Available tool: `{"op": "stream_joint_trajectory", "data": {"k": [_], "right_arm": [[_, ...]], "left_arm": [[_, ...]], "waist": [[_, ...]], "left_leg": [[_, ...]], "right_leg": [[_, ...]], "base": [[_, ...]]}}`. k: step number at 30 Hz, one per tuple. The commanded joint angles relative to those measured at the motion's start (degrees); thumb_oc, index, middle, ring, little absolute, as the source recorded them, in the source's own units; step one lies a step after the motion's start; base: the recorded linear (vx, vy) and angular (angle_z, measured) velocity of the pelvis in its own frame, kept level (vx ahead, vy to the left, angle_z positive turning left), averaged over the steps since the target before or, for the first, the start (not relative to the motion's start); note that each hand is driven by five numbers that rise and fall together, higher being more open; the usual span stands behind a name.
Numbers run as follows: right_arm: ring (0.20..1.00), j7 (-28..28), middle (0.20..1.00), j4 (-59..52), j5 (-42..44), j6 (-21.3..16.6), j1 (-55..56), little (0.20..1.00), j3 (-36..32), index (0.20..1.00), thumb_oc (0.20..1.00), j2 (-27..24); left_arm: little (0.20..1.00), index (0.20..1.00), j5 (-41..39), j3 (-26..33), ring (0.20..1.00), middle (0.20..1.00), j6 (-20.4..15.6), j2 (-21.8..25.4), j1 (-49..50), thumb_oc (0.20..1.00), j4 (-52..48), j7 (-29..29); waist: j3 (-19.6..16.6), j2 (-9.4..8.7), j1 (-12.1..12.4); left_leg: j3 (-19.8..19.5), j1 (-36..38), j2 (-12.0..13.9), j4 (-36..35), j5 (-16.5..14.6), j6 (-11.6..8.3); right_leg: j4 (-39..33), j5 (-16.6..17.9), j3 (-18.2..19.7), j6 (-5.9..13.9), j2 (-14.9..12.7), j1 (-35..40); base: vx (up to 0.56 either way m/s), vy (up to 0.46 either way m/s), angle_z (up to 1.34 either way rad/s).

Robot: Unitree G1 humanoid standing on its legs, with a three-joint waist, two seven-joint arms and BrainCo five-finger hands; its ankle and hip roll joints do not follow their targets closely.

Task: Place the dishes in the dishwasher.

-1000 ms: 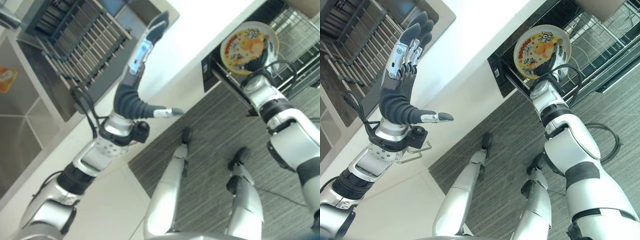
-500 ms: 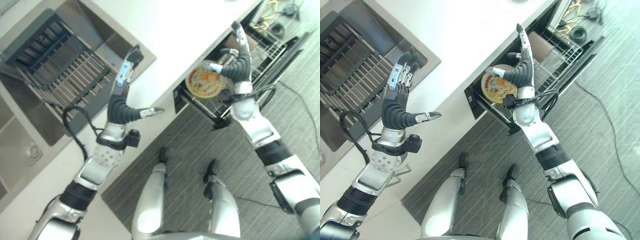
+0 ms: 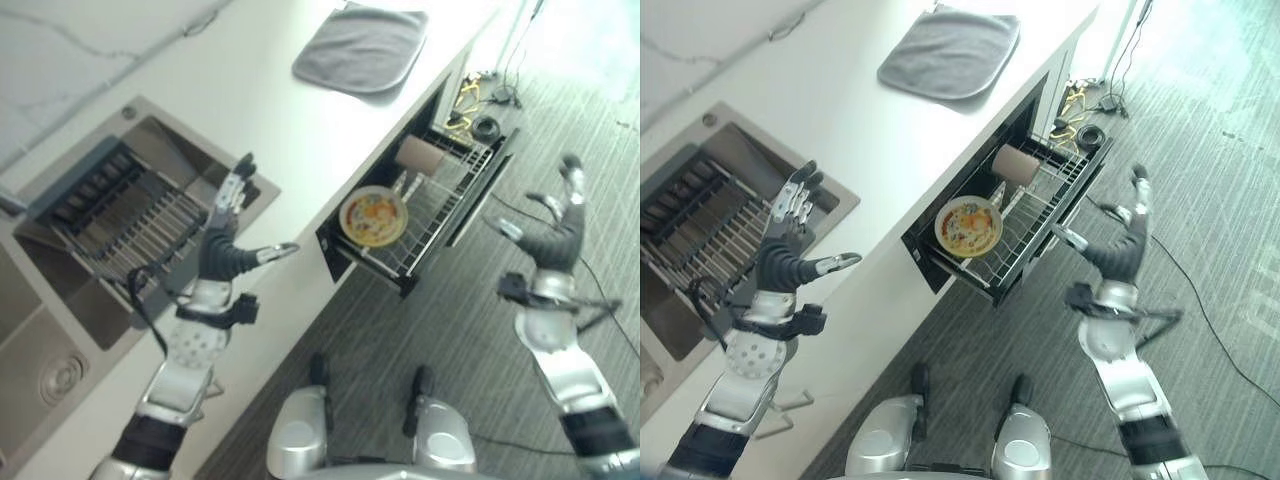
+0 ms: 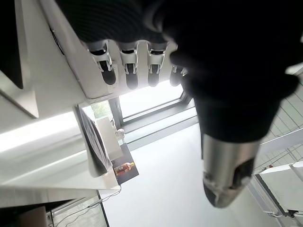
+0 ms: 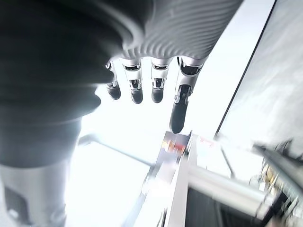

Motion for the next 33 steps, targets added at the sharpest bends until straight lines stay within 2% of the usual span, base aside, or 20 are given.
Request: {"op": "stream_joint_trajectory", "data": {"k": [1, 2, 3, 5, 7, 11, 13, 14, 19, 20, 22, 23, 25, 26, 33], "right_arm": [[1.0, -0.78, 1.0, 1.13, 1.75, -5.97, -5.5, 1.0, -1.17, 1.0, 1.0, -0.73], [1.0, -0.46, 1.0, 1.8, 3.78, -6.94, -4.04, 1.0, -2.52, 1.0, 1.0, -0.26], [1.0, -0.8, 1.0, 2.72, 4.22, -6.67, -3.08, 1.0, -3.5, 1.0, 1.0, 0.15], [1.0, -0.69, 1.0, 7.84, 10.5, -6.42, -2.36, 1.0, -4.52, 1.0, 1.0, 2.83], [1.0, 0.38, 1.0, 12.6, 13.65, -8.55, -2.13, 1.0, -4.5, 1.0, 1.0, 5.5], [1.0, 6.19, 1.0, 19.77, 22.36, -9.05, -2.99, 1.0, -4.02, 1.0, 1.0, 8.13], [1.0, 9.31, 1.0, 24.24, 25.67, -8.33, -4.7, 1.0, -3.28, 1.0, 1.0, 8.62], [1.0, 12.18, 1.0, 29.9, 31.37, -6.9, -7.74, 1.0, -2.43, 1.0, 1.0, 7.85], [1.0, 15.6, 1.0, 38.14, 35.18, -7.16, -14.42, 1.0, -2.99, 1.0, 1.0, 5.22], [1.0, 17.11, 1.0, 40.76, 36.43, -6.2, -18.37, 1.0, -2.69, 1.0, 1.0, 4.11], [1.0, 18.1, 1.0, 42.96, 37.5, -5.16, -22.49, 1.0, -2.41, 1.0, 1.0, 3.15], [1.0, 19.73, 1.0, 45.57, 38.98, -3.34, -26.97, 1.0, -1.89, 1.0, 1.0, 2.41], [1.0, 23.77, 1.0, 50.1, 40.9, -1.33, -32.15, 1.0, -1.76, 1.0, 1.0, 1.06], [1.0, 28.66, 1.0, 55.41, 45.67, 2.27, -37.72, 1.0, -0.82, 1.0, 1.0, -0.05], [1.0, 39.67, 1.0, 61.84, 53.94, 9.87, -46.25, 1.0, 1.12, 1.0, 1.0, -1.02]], "left_arm": [[1.0, 1.0, -3.0, 1.35, 1.0, 1.0, -4.05, 0.44, -0.98, 1.0, -2.62, -2.34], [1.0, 1.0, -3.77, 2.48, 1.0, 1.0, -4.09, 0.39, 0.24, 1.0, -2.68, -3.46], [1.0, 1.0, -4.39, 3.2, 1.0, 1.0, -3.98, 0.44, 0.68, 1.0, -2.69, -4.18], [1.0, 1.0, -5.06, 4.14, 1.0, 1.0, -4.27, 0.22, 1.32, 1.0, -1.73, -5.84], [1.0, 1.0, -5.54, 4.37, 1.0, 1.0, -4.95, 0.17, 1.9, 1.0, -0.93, -6.89], [1.0, 1.0, -5.73, 3.79, 1.0, 1.0, -4.72, 0.36, 2.08, 1.0, 0.52, -7.58], [1.0, 1.0, -5.81, 2.76, 1.0, 1.0, -3.99, -0.01, 1.52, 1.0, 1.1, -7.79], [1.0, 1.0, -5.78, 0.84, 1.0, 1.0, -2.77, -0.48, 0.78, 1.0, 1.04, -7.86], [1.0, 1.0, -4.12, -3.54, 1.0, 1.0, -2.42, -0.99, -3.04, 1.0, 1.45, -4.69], [1.0, 1.0, -3.97, -5.32, 1.0, 1.0, -2.19, -0.75, -5.23, 1.0, 2.2, -3.34], [1.0, 1.0, -4.04, -6.48, 1.0, 1.0, -2.46, -0.33, -7.65, 1.0, 2.89, -2.06], [1.0, 1.0, -4.19, -7.74, 1.0, 1.0, -2.89, 0.09, -10.22, 1.0, 3.61, -0.85], [1.0, 1.0, -4.48, -8.6, 1.0, 1.0, -3.91, 0.75, -12.31, 1.0, 3.97, 0.44], [1.0, 1.0, -5.27, -9.11, 1.0, 1.0, -4.42, 0.66, -13.55, 1.0, 4.43, 1.53], [1.0, 1.0, -5.1, -10.13, 1.0, 1.0, -4.04, 0.7, -16.12, 1.0, 4.3, 3.37]], "waist": [[-4.44, -0.25, 0.32], [-5.25, 0.14, 0.09], [-5.64, 0.36, -0.05], [-6.17, 1.42, -0.43], [-6.68, 2.16, -0.41], [-7.77, 3.22, 0.32], [-8.05, 3.96, 1.07], [-7.85, 5.11, 2.23], [-5.86, 7.25, 3.79], [-4.51, 8.22, 3.97], [-3.03, 9.08, 4.02], [-1.62, 10.09, 4.15], [0.1, 11.06, 4.58], [1.92, 12.06, 5.08], [4.82, 12.32, 5.95]], "left_leg": [[4.99, 0.51, -0.05, 3.08, -7.22, 2.41], [5.07, 1.25, -0.37, 3.34, -7.77, 2.58], [5.12, 1.38, -0.6, 3.95, -8.28, 2.68], [5.13, 2.49, -1.34, 4.92, -9.36, 3.23], [4.87, 3.75, -1.85, 4.39, -9.48, 3.54], [4.1, 5.75, -2.54, 3.02, -9.46, 3.93], [3.43, 5.99, -2.94, 3.18, -9.5, 4.05], [2.44, 5.28, -3.62, 4.93, -9.86, 4.24], [0.97, 0.41, -5.22, 10.74, -10.99, 4.58], [0.51, -1.56, -6.03, 12.4, -11.27, 4.86], [0.38, -3.87, -6.6, 14.18, -11.47, 5.06], [0.26, -6.16, -7.31, 15.71, -11.65, 5.3], [-0.39, -8.26, -8.33, 17.89, -12.86, 5.29], [-0.85, -10.25, -9.17, 20.16, -13.13, 5.52], [-0.78, -14.65, -9.66, 22.32, -12.82, 6.01]], "right_leg": [[6.2, -9.66, -2.37, -1.27, 0.22, 2.61], [6.37, -9.9, -2.57, -1.29, 0.05, 3.1], [6.65, -10.08, -2.74, -1.32, -0.17, 3.26], [7.57, -10.66, -2.72, -1.47, -0.68, 4.02], [7.07, -10.43, -2.66, -1.23, -0.96, 5.0], [6.37, -10.11, -3.13, -1.01, -1.38, 6.45], [7.09, -10.51, -3.53, -1.21, -1.75, 6.76], [9.53, -11.65, -3.94, -1.91, -2.4, 6.41], [16.56, -14.1, -3.57, -2.99, -4.15, 2.02], [18.82, -14.57, -2.99, -3.3, -4.93, -0.13], [21.16, -14.98, -2.31, -3.58, -5.85, -2.67], [23.36, -15.34, -1.66, -3.91, -6.85, -5.34], [25.86, -16.74, -0.26, -3.89, -7.63, -7.8], [28.62, -17.13, 0.88, -4.35, -8.14, -10.41], [32.03, -17.65, 2.86, -4.96, -7.25, -16.07]], "base": [[0.12, -0.008, -0.11], [0.13, -0.014, -0.04], [0.09, -0.001, 0.04], [0.04, 0.009, 0.05], [0.06, 0.016, 0.01], [0.11, 0.017, 0.02], [0.19, 0.096, 0.06], [0.19, 0.124, 0.1], [0.06, 0.087, 0.22], [-0.06, 0.08, 0.18], [-0.16, 0.107, 0.09], [-0.3, 0.152, 0.01], [-0.14, 0.125, -0.09], [0.04, 0.105, -0.02], [-0.04, 0.058, -0.06]]}}
